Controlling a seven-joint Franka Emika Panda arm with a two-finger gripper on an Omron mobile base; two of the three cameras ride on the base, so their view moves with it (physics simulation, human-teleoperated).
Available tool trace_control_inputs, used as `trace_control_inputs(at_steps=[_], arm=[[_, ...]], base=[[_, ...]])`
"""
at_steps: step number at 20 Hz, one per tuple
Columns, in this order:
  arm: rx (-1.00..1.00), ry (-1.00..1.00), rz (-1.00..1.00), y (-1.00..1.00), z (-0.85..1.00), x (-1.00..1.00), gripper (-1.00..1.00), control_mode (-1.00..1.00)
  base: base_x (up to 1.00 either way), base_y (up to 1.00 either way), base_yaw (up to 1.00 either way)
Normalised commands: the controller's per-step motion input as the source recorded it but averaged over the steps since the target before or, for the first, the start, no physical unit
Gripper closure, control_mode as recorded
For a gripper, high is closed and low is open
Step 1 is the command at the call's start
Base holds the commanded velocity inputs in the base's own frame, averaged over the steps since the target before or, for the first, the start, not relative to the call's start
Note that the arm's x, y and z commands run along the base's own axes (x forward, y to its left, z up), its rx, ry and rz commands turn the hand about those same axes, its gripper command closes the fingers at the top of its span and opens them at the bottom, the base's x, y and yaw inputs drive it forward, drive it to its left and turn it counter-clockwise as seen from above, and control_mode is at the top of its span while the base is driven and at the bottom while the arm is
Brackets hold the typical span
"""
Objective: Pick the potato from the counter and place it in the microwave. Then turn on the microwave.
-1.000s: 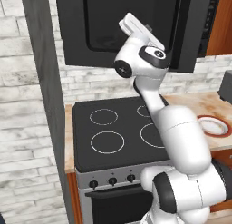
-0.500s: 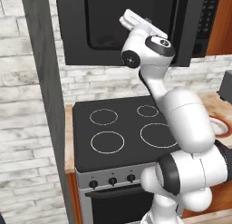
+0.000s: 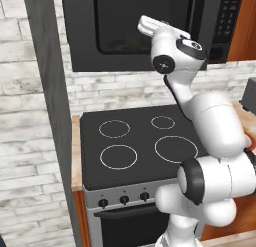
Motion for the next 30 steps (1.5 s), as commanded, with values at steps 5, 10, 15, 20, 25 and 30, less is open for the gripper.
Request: trace_control_inputs(at_steps=[5,10,15,20,25,30], arm=[[-0.08,0.16,0.09,-0.09,0.02,0.36,1.00,-1.00],[-0.07,0.17,0.07,-0.03,0.05,0.32,1.00,-1.00],[-0.06,0.16,0.06,0.00,0.05,0.28,1.00,-1.00],[-0.06,0.13,0.08,0.00,0.02,0.00,1.00,-1.00],[-0.02,0.06,0.14,0.00,0.08,-0.86,1.00,-1.00],[0.00,0.06,0.14,-0.01,0.23,-1.00,1.00,-1.00]], base=[[0.00,0.00,0.00],[0.00,0.00,0.00],[0.00,0.00,0.00],[0.00,0.00,0.00],[0.00,0.00,0.00],[0.00,0.00,0.00]])
